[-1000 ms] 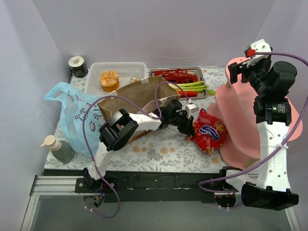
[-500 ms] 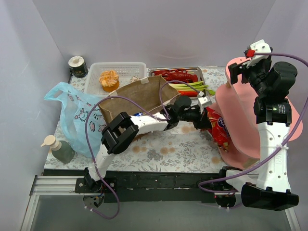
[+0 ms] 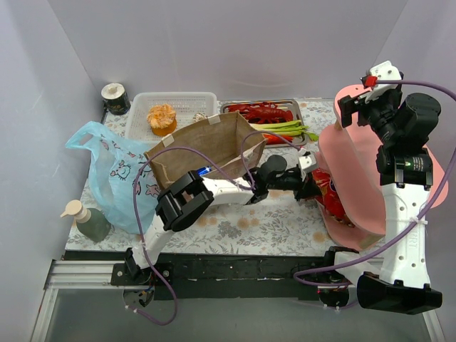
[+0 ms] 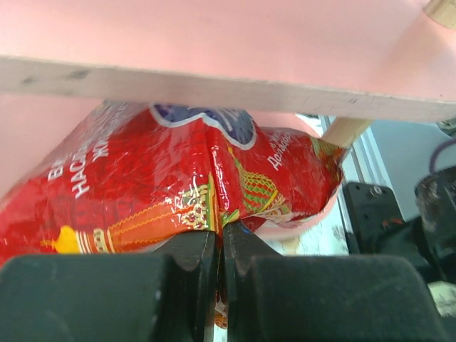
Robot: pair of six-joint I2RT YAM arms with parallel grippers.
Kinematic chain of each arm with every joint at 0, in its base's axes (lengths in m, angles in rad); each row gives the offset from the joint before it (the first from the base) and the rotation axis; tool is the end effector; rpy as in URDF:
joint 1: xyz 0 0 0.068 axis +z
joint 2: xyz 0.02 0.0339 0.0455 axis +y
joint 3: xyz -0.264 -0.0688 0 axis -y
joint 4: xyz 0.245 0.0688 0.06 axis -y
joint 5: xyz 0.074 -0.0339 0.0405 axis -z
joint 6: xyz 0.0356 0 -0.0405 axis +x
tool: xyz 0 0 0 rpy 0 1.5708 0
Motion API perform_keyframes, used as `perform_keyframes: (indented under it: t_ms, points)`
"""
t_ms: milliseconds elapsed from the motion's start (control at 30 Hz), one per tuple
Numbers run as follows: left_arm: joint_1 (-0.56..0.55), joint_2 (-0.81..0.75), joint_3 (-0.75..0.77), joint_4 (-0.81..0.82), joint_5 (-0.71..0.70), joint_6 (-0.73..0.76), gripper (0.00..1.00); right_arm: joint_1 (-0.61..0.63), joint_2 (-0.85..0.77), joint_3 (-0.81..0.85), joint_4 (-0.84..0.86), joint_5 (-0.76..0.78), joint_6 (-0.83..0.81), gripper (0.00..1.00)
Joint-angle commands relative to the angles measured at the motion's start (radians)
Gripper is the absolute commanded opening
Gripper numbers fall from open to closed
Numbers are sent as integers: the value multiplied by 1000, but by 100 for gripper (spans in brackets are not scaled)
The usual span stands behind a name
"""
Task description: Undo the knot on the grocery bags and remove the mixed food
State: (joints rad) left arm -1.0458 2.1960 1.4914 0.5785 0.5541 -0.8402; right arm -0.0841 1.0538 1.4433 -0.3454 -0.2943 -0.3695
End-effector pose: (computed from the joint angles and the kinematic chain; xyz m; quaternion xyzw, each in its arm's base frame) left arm 0.2361 -0.4451 0.2015 0.2539 0.6993 -0.6352 0.2074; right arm 0.2015 -0.0066 0.4963 -0.2021 0.6619 -0.0619 0.7192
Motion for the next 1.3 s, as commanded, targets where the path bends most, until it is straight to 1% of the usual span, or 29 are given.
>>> perform_keyframes:
  t_ms: [0, 67, 167, 267, 333, 367, 400, 467, 500, 533, 567, 600, 633, 667, 700, 767, 800, 867, 900, 967, 1000, 1067, 1100, 1200, 1233, 1267]
  points:
    - [-54, 51, 55, 202, -80, 17, 0, -3, 20, 48, -6, 3, -6, 91]
    - [-68, 82, 104, 225, -115, 13, 0, -3, 28, 66, -9, 6, -8, 91]
    - [-91, 117, 124, 250, -184, 9, 0, -3, 41, 84, -21, 1, -16, 91]
    - [-108, 156, 148, 254, -210, -5, 0, -3, 45, 89, -29, -8, -22, 91]
    - [-123, 174, 161, 253, -226, 15, 1, -3, 41, 89, -32, -12, -22, 91]
    - [-126, 185, 161, 248, -230, 24, 6, -3, 37, 91, -30, -16, -22, 91]
    - [-128, 179, 150, 213, -223, 39, 31, -3, 35, 98, -30, -17, -20, 91]
    - [-128, 140, 129, 173, -212, 73, 50, -3, 25, 104, -32, -20, -16, 91]
    - [-128, 118, 81, 138, -206, 81, 55, -3, 20, 106, -32, -22, -14, 91]
    - [-128, 69, 54, 123, -201, 88, 64, -3, 14, 106, -32, -32, -9, 91]
    - [-128, 35, 14, 107, -185, 98, 68, -2, 9, 106, -29, -35, 1, 91]
    - [-126, 3, -58, 77, -166, 116, 71, -3, 5, 103, -27, -43, 6, 91]
    - [-126, -28, -103, 63, -161, 124, 78, -2, -4, 101, -27, -55, 10, 91]
    - [-126, -97, -140, 49, -143, 127, 80, -2, -9, 98, -23, -60, 20, 91]
    - [-126, -128, -201, 6, -134, 144, 83, -3, -15, 94, -11, -65, 24, 91]
    - [-125, -218, -238, -51, -129, 161, 93, -3, -31, 74, 6, -78, 32, 91]
    - [-123, -251, -253, -104, -129, 165, 96, -3, -35, 65, 28, -83, 44, 91]
    - [-112, -300, -269, -164, -118, 187, 98, -3, -43, 43, 45, -106, 61, 91]
    - [-108, -347, -264, -233, -97, 193, 98, -3, -44, 37, 52, -118, 82, 91]
    - [-89, -393, -235, -308, -95, 226, 98, -3, -44, 16, 81, -147, 107, 91]
    - [-83, -436, -223, -389, -92, 242, 98, -3, -43, 9, 94, -158, 118, 91]
    - [-57, -485, -177, -469, -120, 273, 98, -3, -34, -1, 118, -190, 138, 91]
    - [-46, -534, -159, -546, -134, 283, 98, -3, -29, -4, 124, -200, 144, 91]
    - [38, -614, -102, -623, -151, 279, 98, -3, 4, -11, 157, -223, 173, 90]
    - [99, -663, -83, -632, -135, 259, 98, -3, 14, -14, 167, -232, 199, 90]
    - [127, -682, -10, -649, -131, 254, 98, -2, 23, -18, 187, -236, 216, 90]
